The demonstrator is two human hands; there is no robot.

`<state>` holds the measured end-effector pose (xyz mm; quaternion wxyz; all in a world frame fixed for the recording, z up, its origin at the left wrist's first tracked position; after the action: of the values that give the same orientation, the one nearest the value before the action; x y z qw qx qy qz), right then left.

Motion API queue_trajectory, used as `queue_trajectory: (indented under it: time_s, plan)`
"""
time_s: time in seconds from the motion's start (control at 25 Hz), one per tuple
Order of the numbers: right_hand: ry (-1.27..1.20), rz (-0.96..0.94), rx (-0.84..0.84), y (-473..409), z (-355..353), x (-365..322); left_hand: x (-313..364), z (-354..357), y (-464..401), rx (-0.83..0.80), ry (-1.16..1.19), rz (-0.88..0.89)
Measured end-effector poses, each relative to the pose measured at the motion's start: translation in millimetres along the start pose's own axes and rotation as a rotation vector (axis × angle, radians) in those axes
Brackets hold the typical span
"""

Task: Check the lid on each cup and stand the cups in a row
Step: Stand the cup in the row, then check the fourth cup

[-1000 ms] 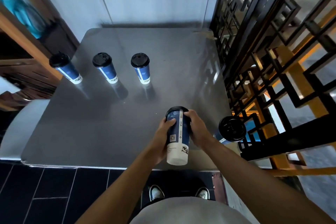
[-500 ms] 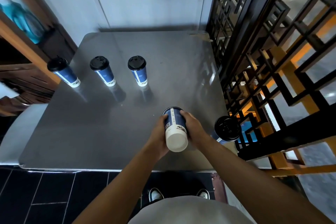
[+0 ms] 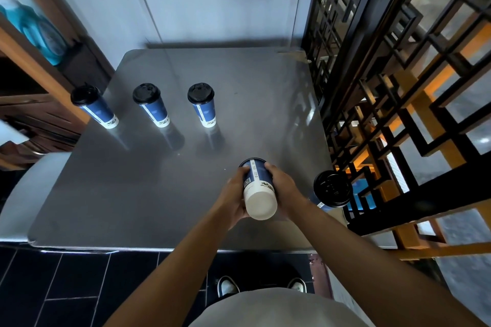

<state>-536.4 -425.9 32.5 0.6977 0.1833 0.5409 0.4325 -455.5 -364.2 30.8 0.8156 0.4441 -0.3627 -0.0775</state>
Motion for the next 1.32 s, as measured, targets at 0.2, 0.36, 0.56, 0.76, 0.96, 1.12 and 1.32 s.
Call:
queue_trajectory:
  time_s: [0.2, 0.36, 0.56, 0.76, 0.96, 1.12, 1.32]
  plan:
    - [0.017, 0.006, 0.010, 3, 2, 0, -3, -9, -3, 0.016, -0.175, 0.005]
    - [0.147, -0.119, 0.038, -2, 1, -6, 10, -20, -4, 0.111, -0.365, 0.137]
    - [0.102, -0.107, 0.019, -1, 3, -8, 17, -8, 8, 0.070, -0.182, 0.178]
    - [0.047, -0.083, 0.017, 4, 2, -7, 14, 7, 16, -0.008, 0.056, 0.113]
    - [0.037, -0.104, 0.024, 3, 6, -9, 14, 9, 18, 0.026, 0.114, 0.100]
    - [0.052, -0.093, 0.019, 2, 6, -7, 13, 2, 16, 0.047, -0.010, 0.086]
    - [0.246, -0.205, 0.045, 0, 2, -13, 10, -20, 14, 0.105, -0.297, 0.062]
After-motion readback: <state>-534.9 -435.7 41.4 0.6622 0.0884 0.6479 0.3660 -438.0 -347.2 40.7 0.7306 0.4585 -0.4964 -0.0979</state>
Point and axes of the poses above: each hand's wrist, its own y-axis away from the middle knuckle, its own z-axis out of the palm, x = y × z, the point moved 6 cm from there along -y, towards the middle knuckle
